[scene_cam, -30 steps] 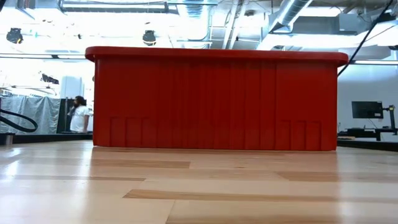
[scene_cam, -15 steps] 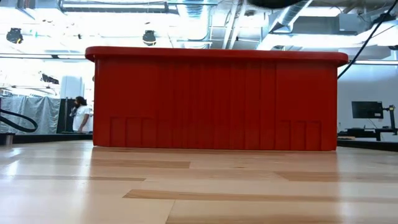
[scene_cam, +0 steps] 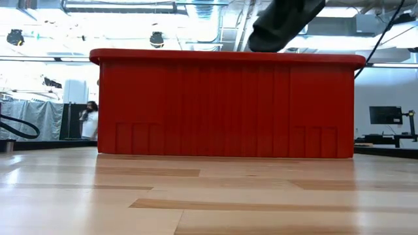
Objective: Pick and place slides into bin
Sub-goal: Put the black slide into the red bin
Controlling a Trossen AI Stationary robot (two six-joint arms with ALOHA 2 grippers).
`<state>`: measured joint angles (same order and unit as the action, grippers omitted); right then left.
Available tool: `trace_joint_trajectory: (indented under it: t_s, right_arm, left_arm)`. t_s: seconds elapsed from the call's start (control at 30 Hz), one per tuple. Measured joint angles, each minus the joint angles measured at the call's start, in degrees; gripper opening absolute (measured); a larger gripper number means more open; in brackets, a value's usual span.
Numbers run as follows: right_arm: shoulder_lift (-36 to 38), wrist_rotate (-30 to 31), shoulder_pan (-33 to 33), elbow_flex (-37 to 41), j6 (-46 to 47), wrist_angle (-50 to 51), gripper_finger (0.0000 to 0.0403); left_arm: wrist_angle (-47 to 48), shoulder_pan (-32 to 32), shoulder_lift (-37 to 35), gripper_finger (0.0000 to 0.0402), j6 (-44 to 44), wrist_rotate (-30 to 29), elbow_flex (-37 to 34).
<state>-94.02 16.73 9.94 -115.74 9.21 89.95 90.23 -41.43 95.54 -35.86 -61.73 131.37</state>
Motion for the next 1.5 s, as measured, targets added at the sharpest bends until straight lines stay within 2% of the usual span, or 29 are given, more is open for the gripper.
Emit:
trace_joint_trajectory:
  t_s: [0.2, 0.43, 0.83, 0.93, 1.03, 1.23, 1.33, 1.5]
  right_arm:
    - [-4.0, 0.0, 2.8, 0.0, -5.0, -0.1, 0.0000]
    - [-8.7, 1.8, 3.7, -1.2, -11.5, -0.9, 0.0000]
    - [-22.8, 2.4, 6.6, -19.0, -31.6, -0.2, 0.0000]
    - [-24.7, 0.4, 8.6, -19.0, -37.6, -0.4, 0.0000]
    - [-27.0, -0.9, 10.9, -19.0, -39.5, 0.1, 0.0000]
    - [-29.5, -11.5, 15.8, -18.9, -42.2, 0.1, 0.0000]
    - [-30.1, -14.8, 17.7, -18.9, -43.5, 0.1, 0.0000]
    - [-30.1, -15.5, 19.4, -18.9, -45.7, -0.1, 0.0000]
  left_arm:
    - [-0.2, -0.6, -4.1, 0.0059, 5.5, 2.4, 0.0]
    - [-0.2, -0.5, -9.0, 0.0059, 9.9, 2.5, 0.0]
    - [-0.2, -0.5, -15.5, 0.0059, 12.0, -1.2, 0.0]
    - [-0.2, -0.1, -16.7, 0.0059, 12.7, -2.6, 0.0]
    - [-0.2, 0.9, -17.4, 0.0059, 12.8, -3.3, 0.0]
    - [-0.2, 2.8, -19.0, 0.0059, 12.8, -3.5, 0.0]
    - [-0.2, 3.6, -19.5, 0.0059, 12.9, -3.4, 0.0]
    - [-0.2, 4.8, -19.9, 0.0059, 12.8, -3.2, 0.0]
